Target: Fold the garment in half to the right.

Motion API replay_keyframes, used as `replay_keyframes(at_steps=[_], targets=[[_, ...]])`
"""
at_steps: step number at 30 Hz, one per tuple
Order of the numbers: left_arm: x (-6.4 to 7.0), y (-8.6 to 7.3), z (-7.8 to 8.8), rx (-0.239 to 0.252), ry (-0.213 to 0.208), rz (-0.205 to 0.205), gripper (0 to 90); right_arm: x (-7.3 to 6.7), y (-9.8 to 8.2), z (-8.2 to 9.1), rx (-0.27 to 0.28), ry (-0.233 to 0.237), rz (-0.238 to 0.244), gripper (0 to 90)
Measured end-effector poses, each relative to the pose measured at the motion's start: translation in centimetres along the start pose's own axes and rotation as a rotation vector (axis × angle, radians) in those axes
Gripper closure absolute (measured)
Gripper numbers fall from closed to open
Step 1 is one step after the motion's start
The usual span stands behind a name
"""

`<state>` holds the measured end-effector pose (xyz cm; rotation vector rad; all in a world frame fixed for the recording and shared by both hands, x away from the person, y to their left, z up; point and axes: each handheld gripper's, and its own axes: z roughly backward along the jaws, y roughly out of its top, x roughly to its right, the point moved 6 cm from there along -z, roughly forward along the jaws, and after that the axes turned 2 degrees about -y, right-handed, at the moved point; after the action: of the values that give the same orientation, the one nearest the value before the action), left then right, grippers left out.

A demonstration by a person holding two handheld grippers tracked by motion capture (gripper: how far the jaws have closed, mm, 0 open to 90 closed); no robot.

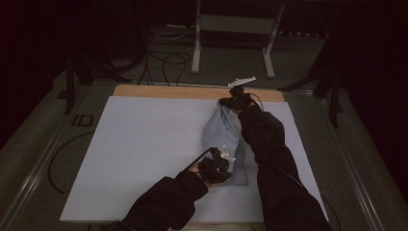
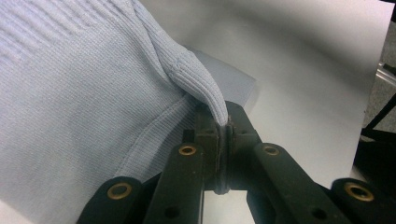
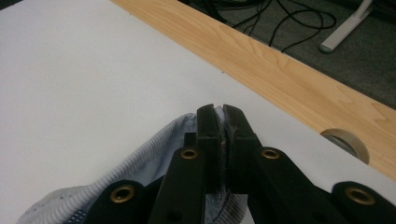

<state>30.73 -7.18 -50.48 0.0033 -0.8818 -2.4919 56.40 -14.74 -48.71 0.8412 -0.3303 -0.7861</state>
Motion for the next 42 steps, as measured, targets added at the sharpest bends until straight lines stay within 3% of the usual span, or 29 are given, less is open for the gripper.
replay_keyframes(at_steps=[11, 21, 22, 25, 29, 33, 37, 42], targets=[[-0.1, -0.2, -2.0, -0.033, 0.021, 0.006, 87.1, 0.6, -1.8, -1.1, -0.017, 0.011, -0.028, 87.0], [-0.5, -0.2, -3.0, -0.044, 0.032, 0.023, 87.1, 0.0, -1.2, -2.4, -0.006, 0.036, -0.031, 86.8], [-0.6, -0.2, -3.1, -0.048, 0.028, 0.027, 87.0, 0.0, -1.4, -2.8, -0.026, 0.027, -0.028, 85.7], [-0.7, -0.2, -3.5, -0.043, 0.023, 0.043, 86.9, 0.3, -1.7, -3.0, -0.028, 0.013, -0.06, 71.2], [-0.8, -0.2, -3.9, -0.044, 0.017, 0.051, 86.8, 0.7, -1.8, -2.6, -0.035, -0.015, -0.068, 52.3], [-0.8, -0.2, -4.4, -0.047, 0.01, 0.058, 86.6, 1.0, -1.7, -1.7, -0.029, -0.017, -0.114, 33.0], [-0.7, 0.1, -4.6, -0.039, 0.005, 0.067, 86.3, 1.1, -1.8, -0.5, -0.02, -0.006, -0.115, 16.9], [-0.4, 0.6, -4.8, -0.033, 0.005, 0.061, 86.2, 1.2, -1.5, 1.3, 0.017, -0.017, -0.113, 14.1]])
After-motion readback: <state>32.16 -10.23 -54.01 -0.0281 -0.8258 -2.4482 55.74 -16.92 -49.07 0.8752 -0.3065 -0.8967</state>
